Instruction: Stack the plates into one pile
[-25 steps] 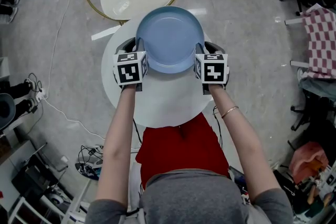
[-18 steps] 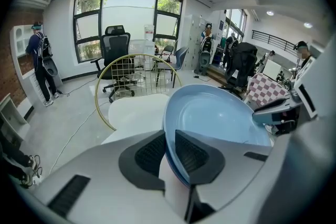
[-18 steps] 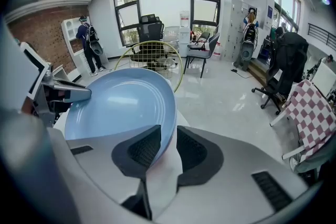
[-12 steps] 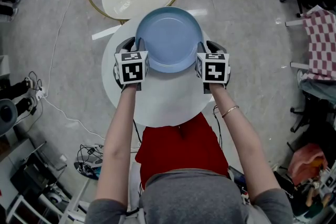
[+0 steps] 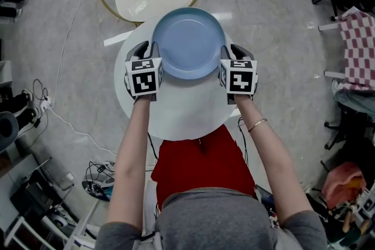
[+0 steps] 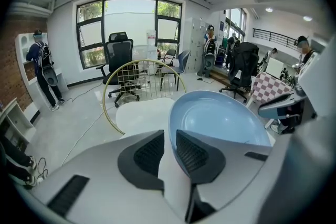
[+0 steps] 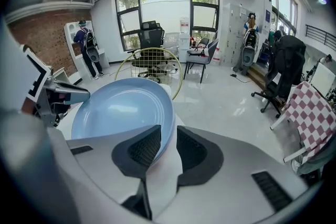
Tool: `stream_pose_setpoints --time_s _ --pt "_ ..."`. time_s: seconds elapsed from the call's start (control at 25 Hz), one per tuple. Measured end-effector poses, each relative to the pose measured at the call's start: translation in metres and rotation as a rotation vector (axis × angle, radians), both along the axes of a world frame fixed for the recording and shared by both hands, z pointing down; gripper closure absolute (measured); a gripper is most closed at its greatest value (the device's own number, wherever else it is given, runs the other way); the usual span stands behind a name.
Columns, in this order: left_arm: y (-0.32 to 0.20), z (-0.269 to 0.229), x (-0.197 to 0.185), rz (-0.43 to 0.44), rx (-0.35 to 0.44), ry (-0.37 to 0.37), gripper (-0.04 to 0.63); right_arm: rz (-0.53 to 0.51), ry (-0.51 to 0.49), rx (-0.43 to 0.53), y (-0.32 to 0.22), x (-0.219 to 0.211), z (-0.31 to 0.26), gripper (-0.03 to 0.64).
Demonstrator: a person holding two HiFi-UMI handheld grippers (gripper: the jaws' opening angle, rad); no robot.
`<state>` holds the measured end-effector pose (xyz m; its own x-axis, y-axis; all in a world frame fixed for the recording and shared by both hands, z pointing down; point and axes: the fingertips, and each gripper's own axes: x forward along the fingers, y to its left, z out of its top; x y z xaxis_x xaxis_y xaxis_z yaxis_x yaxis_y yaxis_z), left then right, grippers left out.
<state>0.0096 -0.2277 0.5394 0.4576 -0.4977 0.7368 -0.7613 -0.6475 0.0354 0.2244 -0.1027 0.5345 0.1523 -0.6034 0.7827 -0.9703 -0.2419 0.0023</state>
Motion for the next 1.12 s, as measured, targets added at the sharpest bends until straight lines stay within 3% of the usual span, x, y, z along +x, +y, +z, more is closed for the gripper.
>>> stream_pose_setpoints --time_s 0.76,1.12 --pt "0.033 -0.062 -0.005 -0.014 0.075 0.132 0.578 -0.107 -0.074 0.216 0.005 -0.035 -0.068 0.508" --pt "0.062 -0.096 -0.001 -0.013 0.124 0.213 0.578 -0.164 -0.104 0.366 0.024 -0.045 -0.118 0.565"
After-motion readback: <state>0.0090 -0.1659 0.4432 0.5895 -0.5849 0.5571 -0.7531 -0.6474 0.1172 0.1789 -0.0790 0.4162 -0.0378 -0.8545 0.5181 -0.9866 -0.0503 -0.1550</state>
